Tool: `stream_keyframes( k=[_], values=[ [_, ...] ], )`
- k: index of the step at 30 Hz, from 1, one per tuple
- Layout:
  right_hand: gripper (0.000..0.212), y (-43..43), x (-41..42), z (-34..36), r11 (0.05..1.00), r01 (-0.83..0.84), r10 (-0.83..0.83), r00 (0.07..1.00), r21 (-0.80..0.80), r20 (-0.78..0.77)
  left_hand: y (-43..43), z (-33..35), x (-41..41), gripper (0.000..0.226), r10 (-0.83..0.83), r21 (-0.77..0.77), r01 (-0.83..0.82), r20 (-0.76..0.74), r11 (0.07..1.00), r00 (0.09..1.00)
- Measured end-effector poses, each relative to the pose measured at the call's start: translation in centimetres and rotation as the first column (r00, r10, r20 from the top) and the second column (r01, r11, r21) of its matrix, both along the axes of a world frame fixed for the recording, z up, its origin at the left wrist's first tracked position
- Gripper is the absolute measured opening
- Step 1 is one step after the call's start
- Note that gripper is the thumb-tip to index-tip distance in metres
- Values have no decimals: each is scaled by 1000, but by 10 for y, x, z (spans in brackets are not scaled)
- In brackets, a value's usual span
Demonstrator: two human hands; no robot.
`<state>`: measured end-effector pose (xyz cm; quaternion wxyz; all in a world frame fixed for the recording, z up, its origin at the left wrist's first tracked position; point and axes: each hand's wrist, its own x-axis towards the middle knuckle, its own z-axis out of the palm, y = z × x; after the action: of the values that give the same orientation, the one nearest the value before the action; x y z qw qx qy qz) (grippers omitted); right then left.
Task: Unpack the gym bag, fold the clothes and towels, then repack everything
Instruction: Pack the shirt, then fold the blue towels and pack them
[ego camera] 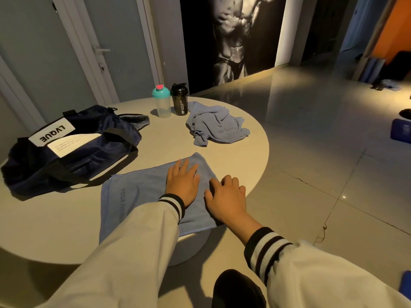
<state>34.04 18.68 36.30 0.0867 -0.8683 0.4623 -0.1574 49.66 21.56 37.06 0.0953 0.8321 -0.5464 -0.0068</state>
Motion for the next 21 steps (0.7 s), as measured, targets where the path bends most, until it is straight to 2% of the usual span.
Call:
stream_keyframes(
  k=[2, 5, 7, 9, 11, 14, 15, 17, 18, 21],
  values=[
    [40, 3, -6, 3, 999, 11, -10, 1000, 43, -12, 12, 1, -7, 42, 7, -141, 0, 52, 990, 999],
    [41, 11, -17, 10, 990, -29, 31, 999, 138, -14, 33, -4, -23, 41, -75, -69, 76, 26, 995, 997],
    [39, 16, -19, 17, 964, -79, 54, 993, 253, 103, 40, -8, -26, 46, -79, -11, 79, -62, 997, 995],
    [35, 22, -17, 27, 927, -139, 42, 961, 347, 275, 46, -7, -27, 47, -106, -61, 94, -237, 994, 966],
    [34, 29, -15, 38, 917, -198, 52, 919, 345, 390, 56, -2, -27, 43, -132, -206, 63, -344, 977, 930],
    [37, 43, -9, 56, 927, -256, 88, 859, 274, 504, 74, 6, -22, 30, -75, -335, -50, -350, 941, 934],
    [39, 48, -5, 62, 932, -259, 89, 842, 255, 531, 81, 10, -20, 29, -61, -329, -107, -460, 938, 886],
    [43, 54, 6, 70, 940, -244, 87, 848, 239, 523, 94, 20, -17, 32, -69, -282, -227, -754, 932, 653],
    [44, 57, 13, 73, 939, -236, 88, 870, 252, 486, 100, 24, -14, 34, -78, -263, -276, -839, 924, 539],
    [46, 70, 41, 80, 917, -263, 139, 916, 300, 377, 124, 42, 1, 30, -124, -279, -409, -922, 869, 366]
  ],
)
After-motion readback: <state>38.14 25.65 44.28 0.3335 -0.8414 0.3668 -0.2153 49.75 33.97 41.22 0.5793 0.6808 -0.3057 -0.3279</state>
